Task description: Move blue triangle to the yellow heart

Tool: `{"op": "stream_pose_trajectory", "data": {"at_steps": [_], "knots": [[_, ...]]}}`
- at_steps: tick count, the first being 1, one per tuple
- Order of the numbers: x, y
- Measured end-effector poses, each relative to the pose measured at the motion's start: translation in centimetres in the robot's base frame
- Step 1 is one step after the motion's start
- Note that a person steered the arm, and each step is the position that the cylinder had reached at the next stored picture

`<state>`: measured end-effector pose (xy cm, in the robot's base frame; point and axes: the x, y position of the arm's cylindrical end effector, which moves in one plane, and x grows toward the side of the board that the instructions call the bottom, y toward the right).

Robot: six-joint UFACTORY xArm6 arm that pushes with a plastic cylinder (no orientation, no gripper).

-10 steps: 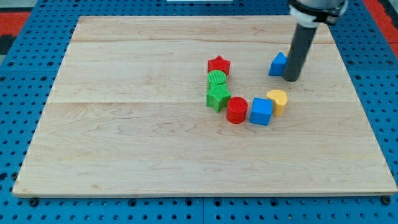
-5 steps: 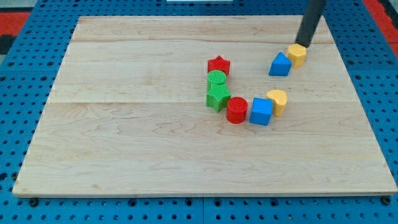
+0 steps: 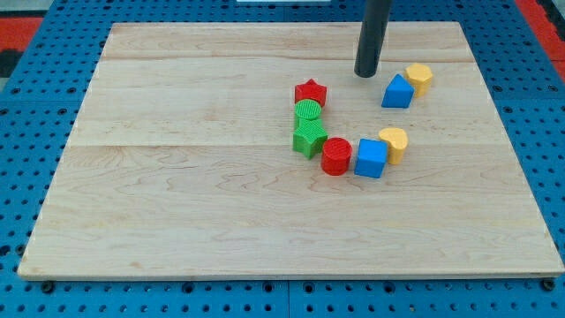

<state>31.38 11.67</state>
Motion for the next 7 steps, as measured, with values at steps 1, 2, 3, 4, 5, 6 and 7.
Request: {"op": "stream_pose_trajectory", "data": {"at_steps": [1, 2, 3, 4, 5, 6, 7], "knots": [[0.5, 0.0], [0.5, 0.0], [0.5, 1.1], [0.5, 2.7], [0.5, 5.0], [0.9, 5.8], [3.2, 6.0]]}}
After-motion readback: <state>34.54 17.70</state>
